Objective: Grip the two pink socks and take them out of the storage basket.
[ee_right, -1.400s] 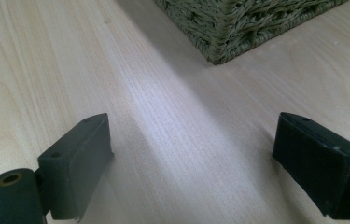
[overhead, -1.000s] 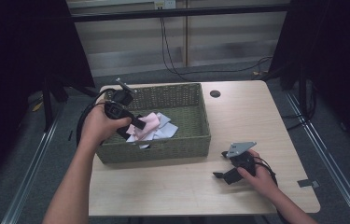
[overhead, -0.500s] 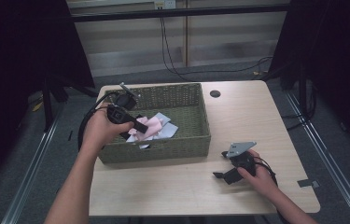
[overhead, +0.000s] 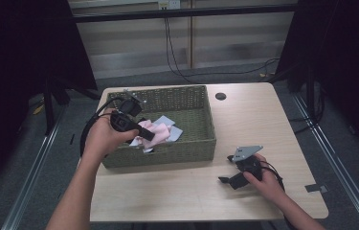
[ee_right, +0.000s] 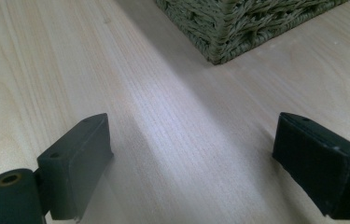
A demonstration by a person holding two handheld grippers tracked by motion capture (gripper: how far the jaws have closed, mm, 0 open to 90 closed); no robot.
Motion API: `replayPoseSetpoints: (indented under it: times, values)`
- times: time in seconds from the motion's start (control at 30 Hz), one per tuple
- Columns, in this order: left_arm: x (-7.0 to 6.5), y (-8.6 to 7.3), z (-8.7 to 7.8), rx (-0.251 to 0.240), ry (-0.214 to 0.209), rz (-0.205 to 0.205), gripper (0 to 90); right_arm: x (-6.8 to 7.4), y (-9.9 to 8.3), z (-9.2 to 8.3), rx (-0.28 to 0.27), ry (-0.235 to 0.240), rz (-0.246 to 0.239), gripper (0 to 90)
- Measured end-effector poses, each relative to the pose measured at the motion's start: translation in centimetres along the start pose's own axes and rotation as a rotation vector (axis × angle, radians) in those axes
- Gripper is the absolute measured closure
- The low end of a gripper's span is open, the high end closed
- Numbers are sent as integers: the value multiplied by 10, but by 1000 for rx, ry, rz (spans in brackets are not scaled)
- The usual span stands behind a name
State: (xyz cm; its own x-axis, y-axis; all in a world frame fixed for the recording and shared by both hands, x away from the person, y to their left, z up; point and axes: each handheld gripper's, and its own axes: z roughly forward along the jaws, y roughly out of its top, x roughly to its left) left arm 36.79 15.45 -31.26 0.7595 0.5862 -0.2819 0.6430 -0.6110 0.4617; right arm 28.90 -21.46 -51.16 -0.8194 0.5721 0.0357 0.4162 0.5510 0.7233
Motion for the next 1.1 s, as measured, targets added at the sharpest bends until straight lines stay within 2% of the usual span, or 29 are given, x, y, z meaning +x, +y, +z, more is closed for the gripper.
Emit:
replayPoseSetpoints:
  times: [0.27, 0.57, 1.1]
  values:
    - [-13, -2, 8, -9, -25, 37, 834, 0, 0, 0, 0, 0, -1, 106]
    - [-23, -6, 22, 4, -31, 69, 830, 0, 0, 0, 2, 0, 2, 106]
    - [-27, -15, 56, 31, -71, 88, 825, 0, 0, 0, 3, 0, -1, 106]
